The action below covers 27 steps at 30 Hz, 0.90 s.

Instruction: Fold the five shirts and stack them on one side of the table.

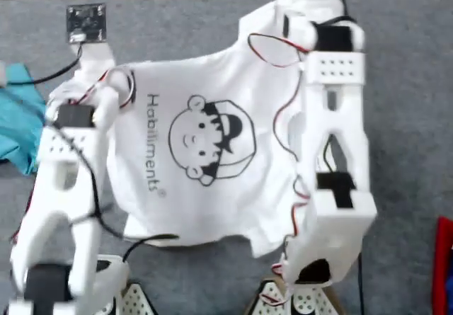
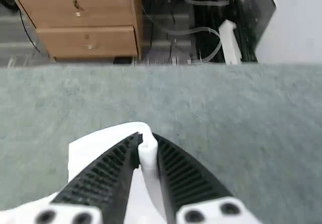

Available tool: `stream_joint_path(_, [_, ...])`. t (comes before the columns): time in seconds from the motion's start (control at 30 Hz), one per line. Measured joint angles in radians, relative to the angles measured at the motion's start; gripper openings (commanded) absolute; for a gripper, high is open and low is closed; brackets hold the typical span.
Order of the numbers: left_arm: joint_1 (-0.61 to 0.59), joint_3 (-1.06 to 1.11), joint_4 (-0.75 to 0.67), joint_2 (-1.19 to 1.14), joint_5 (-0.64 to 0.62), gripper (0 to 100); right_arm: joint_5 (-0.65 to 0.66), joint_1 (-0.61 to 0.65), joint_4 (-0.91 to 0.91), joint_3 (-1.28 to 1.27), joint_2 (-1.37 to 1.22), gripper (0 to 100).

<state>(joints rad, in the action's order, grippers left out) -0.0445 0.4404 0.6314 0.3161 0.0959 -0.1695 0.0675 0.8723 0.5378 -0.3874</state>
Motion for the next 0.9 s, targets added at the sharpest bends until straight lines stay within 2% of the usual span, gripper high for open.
stream_joint_path(0.1, [-0.025, -0.046, -0.143, -0.183, 0.0, 2, 0.0, 0.006, -0.103, 0.012, -0.098, 0.5])
stream_joint_path(0.2, [-0.052, -0.15, -0.23, -0.382, 0.0, 2, 0.0, 0.014, -0.13, 0.072, -0.186, 0.5])
stream_joint_path(0.37, [-0.084, -0.379, -0.256, -0.681, 0.0, 2, 0.023, 0.014, -0.135, 0.196, -0.261, 0.5])
stream_joint_path(0.47, [-0.087, -0.483, -0.23, -0.783, 0.0, 2, 0.043, 0.015, -0.072, 0.255, -0.269, 0.5])
stream_joint_path(0.7, [-0.087, -0.646, 0.115, -0.798, 0.0, 2, 0.046, 0.015, 0.192, 0.39, -0.272, 0.5])
stream_joint_path(0.8, [-0.083, -0.729, 0.311, -0.799, 0.026, 2, 0.083, 0.015, 0.321, 0.45, -0.272, 0.5])
stream_joint_path(0.9, [-0.058, -0.83, 0.552, -0.799, 0.104, 2, 0.135, 0.02, 0.468, 0.523, -0.272, 0.5])
